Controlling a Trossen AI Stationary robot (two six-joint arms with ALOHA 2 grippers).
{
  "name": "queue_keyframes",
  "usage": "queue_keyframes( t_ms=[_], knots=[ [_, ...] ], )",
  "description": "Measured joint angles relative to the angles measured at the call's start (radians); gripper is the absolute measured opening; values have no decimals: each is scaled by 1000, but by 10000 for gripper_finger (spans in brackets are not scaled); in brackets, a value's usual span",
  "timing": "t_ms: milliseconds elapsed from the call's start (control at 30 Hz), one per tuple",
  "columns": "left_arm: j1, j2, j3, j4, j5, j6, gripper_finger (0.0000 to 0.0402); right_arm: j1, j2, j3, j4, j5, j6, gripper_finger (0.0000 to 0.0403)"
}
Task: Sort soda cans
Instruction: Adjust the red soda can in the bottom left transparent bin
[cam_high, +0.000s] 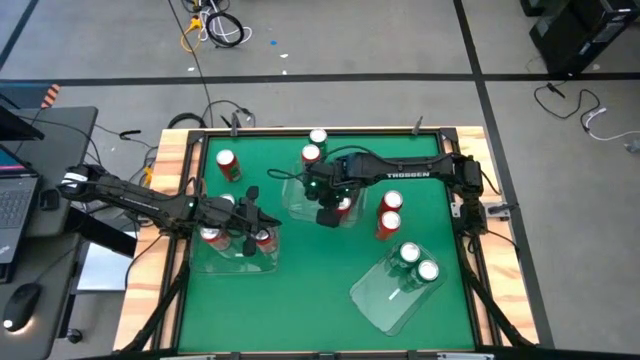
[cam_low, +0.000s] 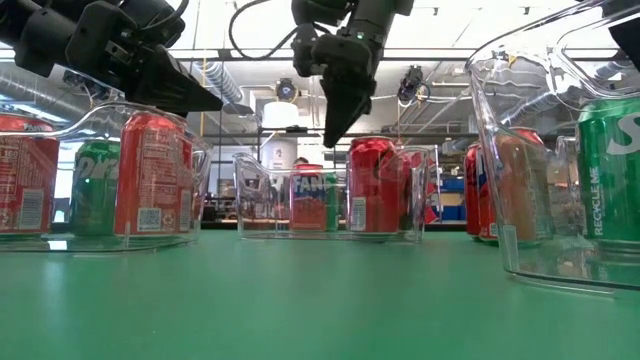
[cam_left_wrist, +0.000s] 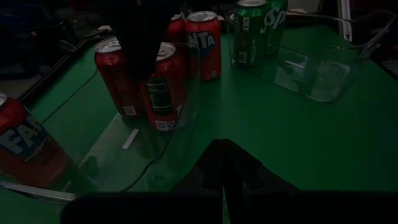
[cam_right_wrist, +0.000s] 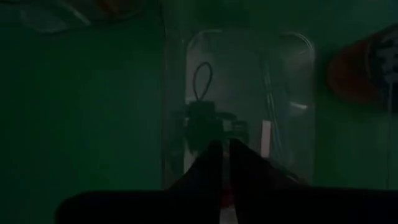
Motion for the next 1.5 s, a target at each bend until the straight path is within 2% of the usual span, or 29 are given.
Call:
queue_keyframes(
  t_ms=[367,633,733,933,1100,1367,1500],
  knots=[
    [0,0,0,0,0,-7,2,-9,-1,3,-124,-10,2,16],
    [0,0,14,-29,0,-26,2,4,1,35,-85,12,-2,30],
    [0,0,71,-136,0,-30,2,5,1,62,-58,14,-6,46],
    [-5,0,247,-512,80,-93,2,34,1,87,45,18,-40,98],
    [-27,5,402,-788,102,-136,2,53,1,86,79,18,-67,138],
    [-35,53,439,-986,108,-214,2,54,1,86,77,18,-73,147],
    [-35,77,439,-1018,106,-242,2,54,1,86,77,18,-85,144]
  ],
)
